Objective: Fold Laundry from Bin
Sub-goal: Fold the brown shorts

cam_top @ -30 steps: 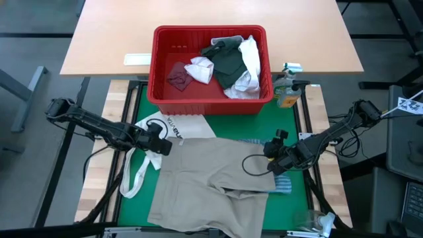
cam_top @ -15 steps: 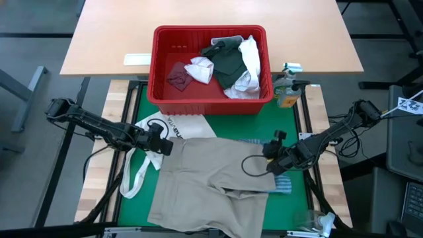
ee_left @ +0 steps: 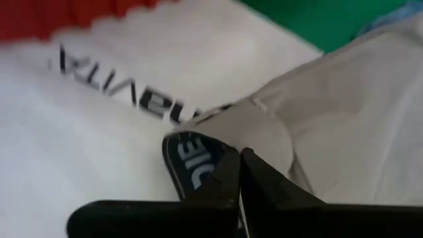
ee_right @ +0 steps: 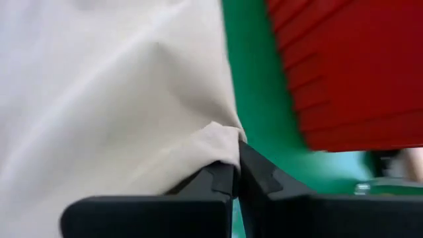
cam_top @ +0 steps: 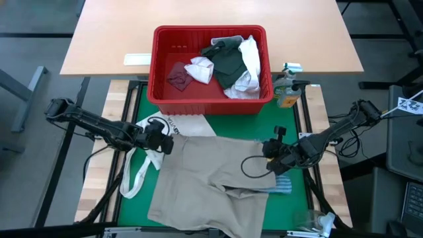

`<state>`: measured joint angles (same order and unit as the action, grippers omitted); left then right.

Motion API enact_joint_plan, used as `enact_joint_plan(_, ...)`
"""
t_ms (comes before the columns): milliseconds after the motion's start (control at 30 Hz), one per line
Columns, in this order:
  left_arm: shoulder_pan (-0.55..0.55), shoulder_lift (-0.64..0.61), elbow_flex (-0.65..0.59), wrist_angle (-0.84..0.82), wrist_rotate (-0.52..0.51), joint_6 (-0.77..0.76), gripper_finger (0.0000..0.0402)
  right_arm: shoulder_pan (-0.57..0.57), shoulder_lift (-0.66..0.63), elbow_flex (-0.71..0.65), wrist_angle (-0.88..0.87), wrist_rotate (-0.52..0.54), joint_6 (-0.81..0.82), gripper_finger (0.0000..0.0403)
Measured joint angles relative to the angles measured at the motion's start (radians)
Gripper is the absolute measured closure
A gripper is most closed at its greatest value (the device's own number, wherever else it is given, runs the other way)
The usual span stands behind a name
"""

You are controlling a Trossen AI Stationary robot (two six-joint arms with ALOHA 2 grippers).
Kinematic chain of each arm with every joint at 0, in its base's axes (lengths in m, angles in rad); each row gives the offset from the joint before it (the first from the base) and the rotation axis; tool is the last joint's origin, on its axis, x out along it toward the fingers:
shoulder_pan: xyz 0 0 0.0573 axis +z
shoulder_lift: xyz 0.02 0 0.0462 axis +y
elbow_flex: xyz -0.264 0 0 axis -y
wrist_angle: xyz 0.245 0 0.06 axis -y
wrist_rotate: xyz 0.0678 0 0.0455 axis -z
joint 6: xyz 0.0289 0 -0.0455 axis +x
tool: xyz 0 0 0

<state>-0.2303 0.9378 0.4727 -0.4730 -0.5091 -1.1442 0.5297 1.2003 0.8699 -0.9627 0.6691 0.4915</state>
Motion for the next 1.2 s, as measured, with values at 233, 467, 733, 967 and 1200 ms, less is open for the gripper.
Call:
enact_joint_plan(233,0.042,-0.068,0.038,-0.037,-0.088,0.113,0.0401,0.000,0.000,0.084,-0.174,0.193,0.034,0.0399)
enact_joint_plan(467,0.028,-0.183,0.039,-0.029,-0.070,0.216,0.0401,0.000,-0.001,0.208,-0.199,0.111,0.026,0.0400)
enact_joint_plan(733,-0.142,-0.219,0.039,0.044,0.056,0.290,0.0401,0.045,-0.001,0.227,0.037,-0.167,-0.048,0.0401)
enact_joint_plan(967,-0.358,-0.217,0.039,0.122,0.056,0.285,0.0401,0.205,0.006,0.227,0.238,-0.187,-0.023,0.0401)
enact_joint_plan(1200,-0.553,-0.144,0.041,0.285,0.063,0.235,0.0402,0.345,0.107,0.227,0.486,-0.192,0.077,0.0402)
